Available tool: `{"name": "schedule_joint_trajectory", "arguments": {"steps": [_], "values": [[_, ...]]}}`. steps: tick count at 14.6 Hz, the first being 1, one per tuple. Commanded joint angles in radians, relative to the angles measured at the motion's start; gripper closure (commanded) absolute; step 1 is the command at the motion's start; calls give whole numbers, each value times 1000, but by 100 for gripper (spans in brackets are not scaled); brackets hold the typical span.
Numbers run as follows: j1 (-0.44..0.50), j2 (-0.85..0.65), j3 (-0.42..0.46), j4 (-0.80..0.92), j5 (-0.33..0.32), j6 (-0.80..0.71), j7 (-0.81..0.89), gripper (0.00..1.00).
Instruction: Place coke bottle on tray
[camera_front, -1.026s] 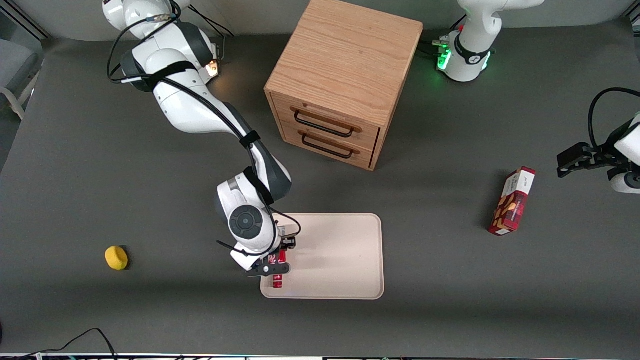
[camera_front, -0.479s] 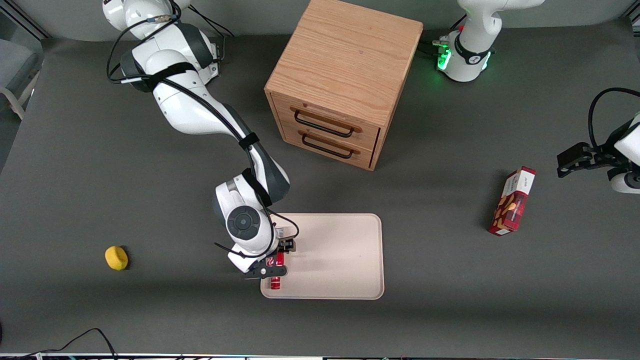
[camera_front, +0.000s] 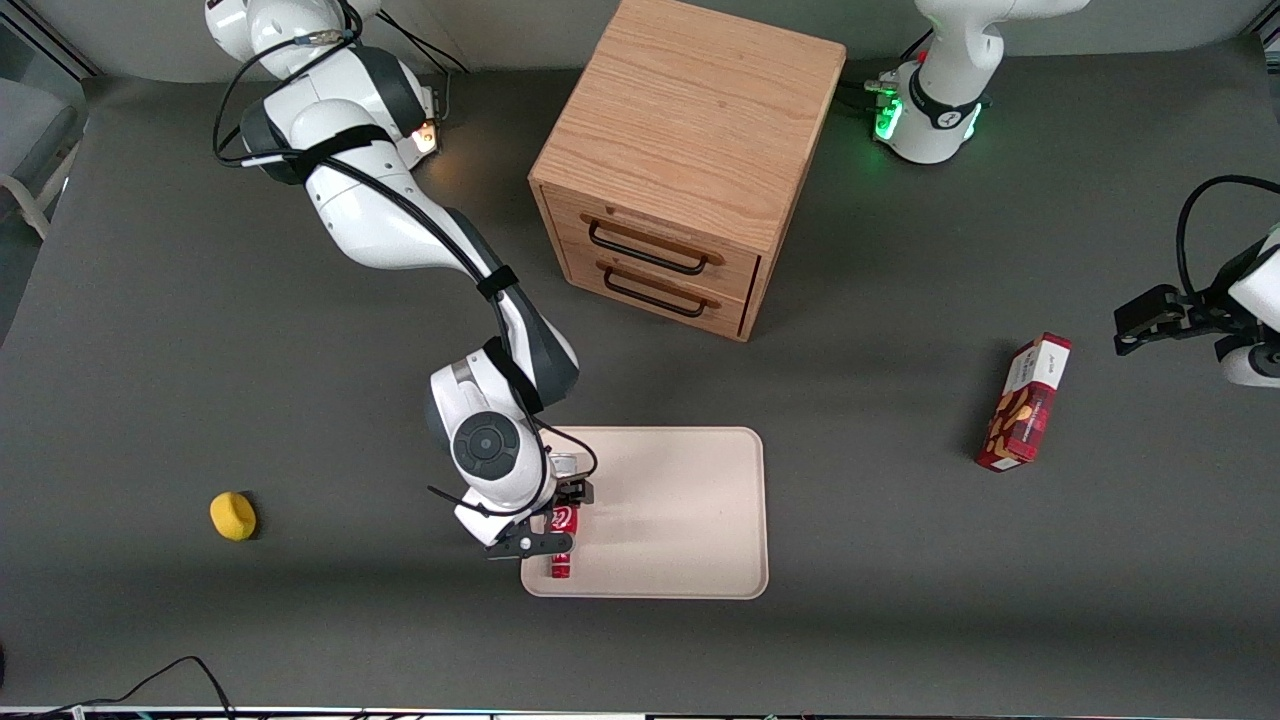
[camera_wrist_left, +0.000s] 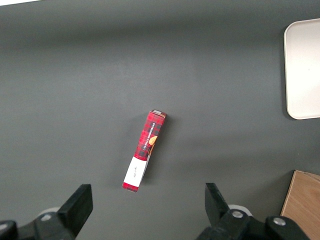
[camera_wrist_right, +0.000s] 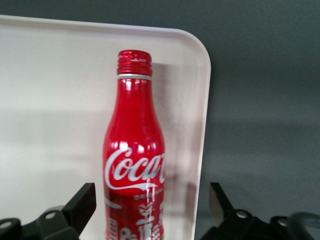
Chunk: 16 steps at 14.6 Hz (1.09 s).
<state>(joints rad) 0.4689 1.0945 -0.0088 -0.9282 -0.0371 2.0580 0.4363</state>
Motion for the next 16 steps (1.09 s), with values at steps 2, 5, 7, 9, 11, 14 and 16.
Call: {"name": "schedule_joint_trajectory", "arguments": {"steps": [2,5,7,9,11,14,16], "values": [[7,8,-10,14,-12,5,22,0],[7,8,-10,14,-12,5,22,0],[7,8,-10,14,-12,4,24,0],[7,7,-10,14,-12,4,24,0],[7,5,-8,14,-12,4,24,0],[7,-11,-8,14,-9,-4,27,0],[7,-51,-7,12,0,-24,28,0]]}}
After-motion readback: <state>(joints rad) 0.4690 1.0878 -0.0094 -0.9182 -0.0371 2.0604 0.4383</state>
